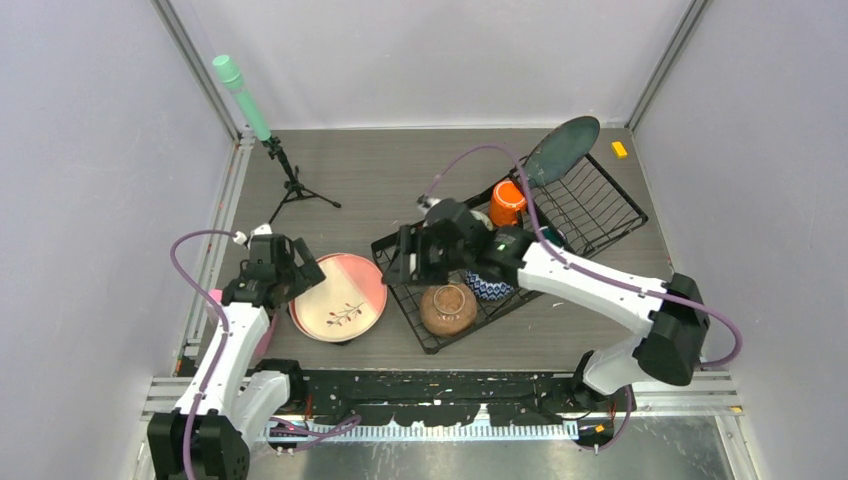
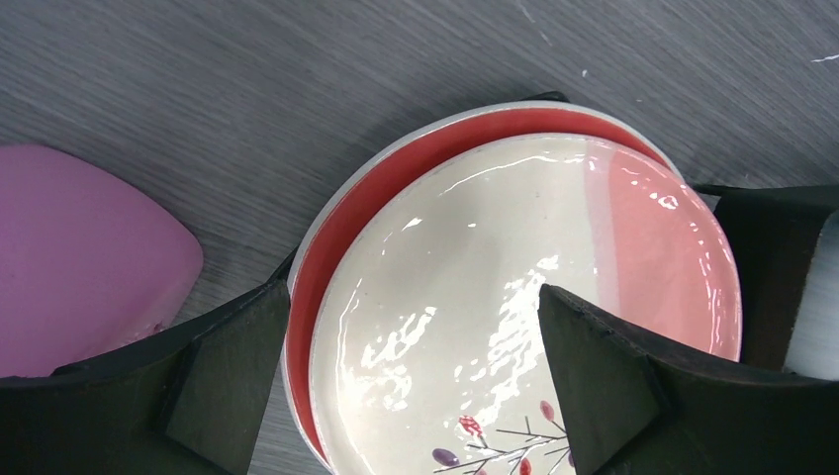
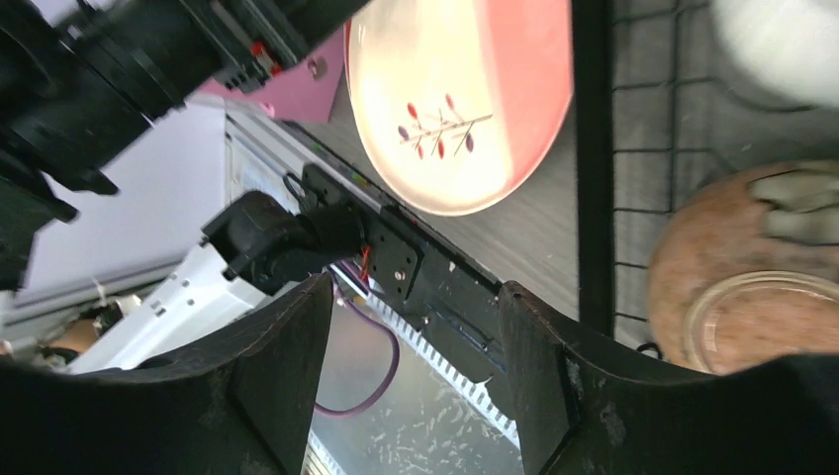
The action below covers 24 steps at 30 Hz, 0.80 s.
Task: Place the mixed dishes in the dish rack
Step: Pick up the plate at the center of the board.
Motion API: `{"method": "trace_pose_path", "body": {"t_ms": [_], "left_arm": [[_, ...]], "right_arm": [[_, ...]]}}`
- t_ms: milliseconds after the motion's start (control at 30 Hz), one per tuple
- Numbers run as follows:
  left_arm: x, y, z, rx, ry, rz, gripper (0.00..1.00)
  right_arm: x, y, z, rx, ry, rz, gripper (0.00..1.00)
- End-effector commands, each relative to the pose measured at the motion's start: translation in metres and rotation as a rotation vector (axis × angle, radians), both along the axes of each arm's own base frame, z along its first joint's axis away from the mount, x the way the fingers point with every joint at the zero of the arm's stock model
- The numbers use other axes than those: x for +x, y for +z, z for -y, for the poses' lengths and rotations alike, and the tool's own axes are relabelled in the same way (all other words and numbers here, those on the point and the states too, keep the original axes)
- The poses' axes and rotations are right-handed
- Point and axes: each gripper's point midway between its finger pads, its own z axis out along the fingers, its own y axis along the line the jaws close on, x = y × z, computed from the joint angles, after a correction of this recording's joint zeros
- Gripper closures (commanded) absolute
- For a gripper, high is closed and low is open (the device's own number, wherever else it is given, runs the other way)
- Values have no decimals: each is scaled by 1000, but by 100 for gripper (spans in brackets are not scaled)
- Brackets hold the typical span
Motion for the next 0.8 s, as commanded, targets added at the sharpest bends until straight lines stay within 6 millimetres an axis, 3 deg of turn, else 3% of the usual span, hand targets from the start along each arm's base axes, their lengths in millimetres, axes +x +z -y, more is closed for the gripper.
{"method": "trace_pose_path", "body": {"t_ms": [0, 400, 767], "left_arm": [[0, 0, 4, -65, 12, 33, 0], [-1, -5, 11, -105, -4, 43, 0], [-4, -15, 13, -117, -7, 27, 0]], "right_arm": [[-3, -11, -27, -21, -49, 18, 33], [-17, -62, -64, -120, -105, -1, 36], [-7, -108, -66, -260, -235, -6, 36]]}}
